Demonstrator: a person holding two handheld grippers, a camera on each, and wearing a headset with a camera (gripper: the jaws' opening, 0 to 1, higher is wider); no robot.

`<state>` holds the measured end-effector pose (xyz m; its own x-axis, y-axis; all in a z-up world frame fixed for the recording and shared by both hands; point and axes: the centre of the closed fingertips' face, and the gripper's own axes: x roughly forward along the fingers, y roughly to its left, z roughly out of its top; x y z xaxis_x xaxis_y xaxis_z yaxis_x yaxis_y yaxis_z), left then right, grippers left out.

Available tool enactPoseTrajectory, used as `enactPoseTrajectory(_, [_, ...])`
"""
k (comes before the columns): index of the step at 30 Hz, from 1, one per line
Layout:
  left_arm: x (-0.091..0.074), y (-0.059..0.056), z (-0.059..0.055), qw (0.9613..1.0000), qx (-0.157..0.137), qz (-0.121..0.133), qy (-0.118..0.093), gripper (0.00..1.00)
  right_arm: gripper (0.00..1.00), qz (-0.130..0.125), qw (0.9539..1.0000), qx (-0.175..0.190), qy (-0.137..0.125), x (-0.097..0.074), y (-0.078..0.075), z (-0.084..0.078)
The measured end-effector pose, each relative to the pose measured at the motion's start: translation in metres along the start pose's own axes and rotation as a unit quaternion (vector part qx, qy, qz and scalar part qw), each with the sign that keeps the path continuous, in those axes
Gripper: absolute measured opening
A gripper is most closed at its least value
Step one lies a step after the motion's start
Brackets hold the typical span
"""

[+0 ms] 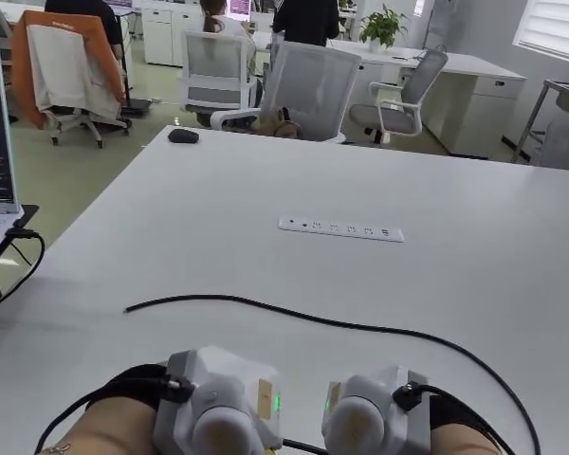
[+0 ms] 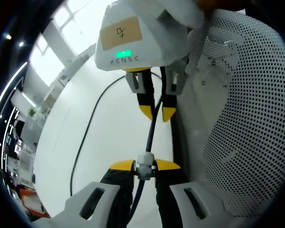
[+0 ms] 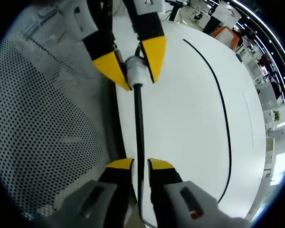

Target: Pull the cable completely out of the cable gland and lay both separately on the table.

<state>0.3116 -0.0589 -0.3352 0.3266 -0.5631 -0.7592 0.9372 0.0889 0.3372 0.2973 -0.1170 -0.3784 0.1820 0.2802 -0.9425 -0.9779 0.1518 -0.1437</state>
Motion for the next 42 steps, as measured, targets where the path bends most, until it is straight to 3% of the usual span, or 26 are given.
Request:
enactPoseTrajectory(4, [0.001, 0.0, 0.001, 1.0, 0.002, 0.001, -0.002, 0.17, 0.26, -0.002, 0.9985, -0.029, -0.046, -0.003, 0.003, 0.024])
enactPoseTrajectory(9, [0.002, -0.001, 0.002, 1.0, 0.005, -0.002, -0.003, 0.17, 0.13, 0.001, 0.9963, -0.032, -0.079, -0.009, 0.005, 0.036])
enactPoseTrajectory(11, [0.002, -0.002, 0.002, 1.0, 0.003, -0.004, -0.004, 0.17, 0.04, -0.005, 0.9962, -0.032, -0.081, -0.01, 0.001, 0.036])
enactPoseTrajectory(14, [0.001, -0.001, 0.002, 1.0, 0.002, -0.001, -0.004, 0.17, 0.03, -0.002, 0.9972, -0.006, -0.074, -0.007, -0.001, 0.03])
enactPoseTrajectory(18, [0.0, -0.001, 0.002, 1.0, 0.002, 0.001, -0.001, 0.17, 0.03, -0.021, 0.9997, 0.007, -0.013, -0.004, -0.009, 0.003])
enactPoseTrajectory(21, [0.0, 0.0, 0.001, 1.0, 0.001, 0.002, 0.0, 0.17, 0.03, -0.03, 0.9987, 0.014, 0.037, -0.002, -0.014, -0.019])
enactPoseTrajectory(23, [0.0, -0.001, 0.002, 1.0, 0.001, 0.001, -0.001, 0.17, 0.03, -0.029, 0.9984, 0.028, 0.04, -0.002, -0.014, -0.022])
enactPoseTrajectory(25, [0.0, -0.001, 0.003, 1.0, 0.002, 0.001, -0.001, 0.17, 0.04, -0.025, 0.9983, 0.033, 0.041, -0.002, -0.012, -0.023])
enactPoseTrajectory(27, [-0.001, -0.001, 0.001, 1.0, 0.003, 0.002, 0.003, 0.17, 0.09, -0.024, 0.9988, 0.016, 0.04, -0.002, -0.009, -0.02])
enactPoseTrajectory(33, [-0.002, -0.003, 0.002, 1.0, 0.005, 0.001, 0.002, 0.17, 0.22, -0.005, 0.9992, -0.021, -0.034, -0.003, 0.003, 0.017])
enactPoseTrajectory(36, [-0.001, -0.002, 0.002, 1.0, 0.005, 0.001, 0.0, 0.17, 0.17, 0.005, 0.998, -0.016, -0.061, -0.007, 0.007, 0.028])
enactPoseTrajectory(38, [-0.001, -0.002, 0.002, 1.0, 0.003, 0.001, 0.0, 0.17, 0.05, 0.012, 0.9983, -0.002, -0.058, -0.006, 0.008, 0.026])
enactPoseTrajectory(42, [0.0, -0.002, 0.002, 1.0, 0.004, 0.0, -0.001, 0.17, 0.03, 0.004, 0.999, 0.016, -0.042, -0.004, 0.001, 0.014])
